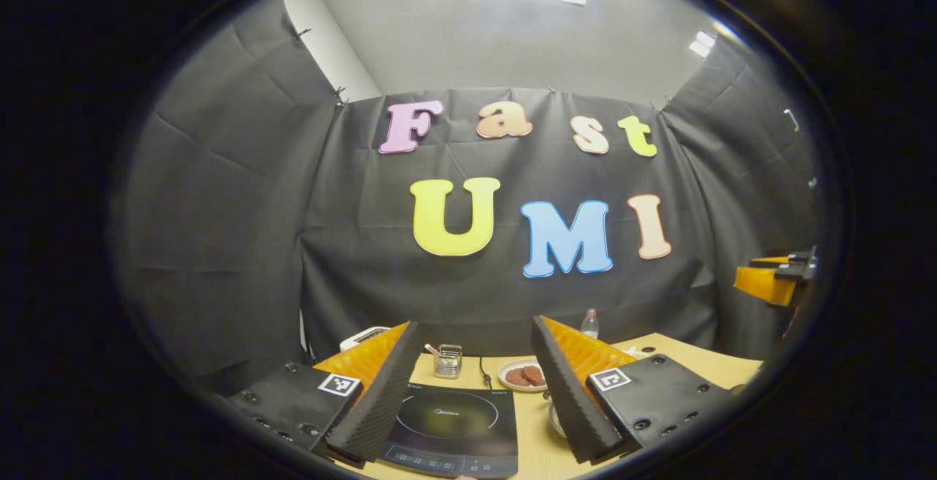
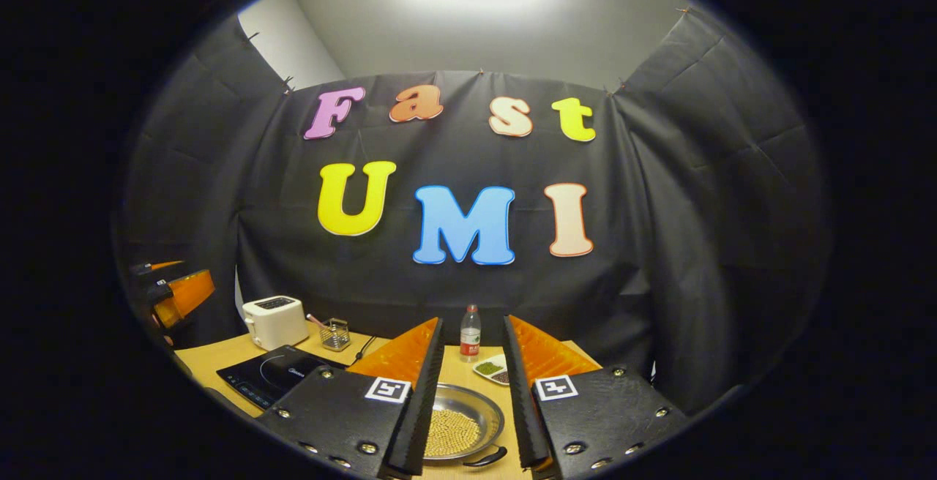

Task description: First push the handle of the pot to place it horizontally, then grasp the pot with both hands and set it on the induction cooktop.

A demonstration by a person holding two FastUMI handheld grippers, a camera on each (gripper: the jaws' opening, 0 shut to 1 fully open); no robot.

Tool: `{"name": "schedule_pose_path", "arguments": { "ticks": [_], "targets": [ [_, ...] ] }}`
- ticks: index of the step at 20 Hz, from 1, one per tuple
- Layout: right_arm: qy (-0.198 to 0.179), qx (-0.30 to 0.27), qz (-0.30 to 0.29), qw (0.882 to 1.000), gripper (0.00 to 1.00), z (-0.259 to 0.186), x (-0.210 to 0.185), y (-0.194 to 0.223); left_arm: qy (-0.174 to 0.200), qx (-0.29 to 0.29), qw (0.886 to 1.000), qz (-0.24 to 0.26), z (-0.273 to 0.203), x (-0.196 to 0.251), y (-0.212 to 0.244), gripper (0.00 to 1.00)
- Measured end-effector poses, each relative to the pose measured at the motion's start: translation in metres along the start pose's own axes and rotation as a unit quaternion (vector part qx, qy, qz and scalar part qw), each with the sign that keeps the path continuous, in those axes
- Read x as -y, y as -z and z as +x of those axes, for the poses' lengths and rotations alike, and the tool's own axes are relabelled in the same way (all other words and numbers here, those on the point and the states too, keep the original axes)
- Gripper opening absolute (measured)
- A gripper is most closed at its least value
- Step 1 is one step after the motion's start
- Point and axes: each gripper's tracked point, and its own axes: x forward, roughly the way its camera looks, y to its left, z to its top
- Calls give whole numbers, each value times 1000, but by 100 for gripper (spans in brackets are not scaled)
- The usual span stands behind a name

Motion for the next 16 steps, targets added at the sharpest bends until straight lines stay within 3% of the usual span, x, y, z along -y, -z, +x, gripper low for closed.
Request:
{"name": "schedule_pose_path", "arguments": {
  "ticks": [1, 2, 3, 4, 8, 16],
  "targets": [
    [0, 4, 3, 1000, 17, -7, -1, -6, 0, 1, 1000, 0, -1, -3, 0, 100],
    [-14, -3, 9, 1000, 8, -5, -12, -3, 0, 0, 1000, 2, -1, -6, 2, 100],
    [-24, -7, 8, 1000, 6, -5, -20, -1, -1, 1, 1000, 4, -2, -9, 1, 100],
    [-10, -8, 2, 1000, 6, -6, -10, 3, -1, 3, 1000, 5, -3, -10, -2, 100],
    [-62, -41, -8, 997, 5, -1, -35, 22, -5, 4, 1000, 12, 0, -13, 0, 98],
    [-136, -132, -26, 982, 4, 14, -41, 83, -13, -13, 1000, 15, 27, 1, 13, 100]
  ]
}}
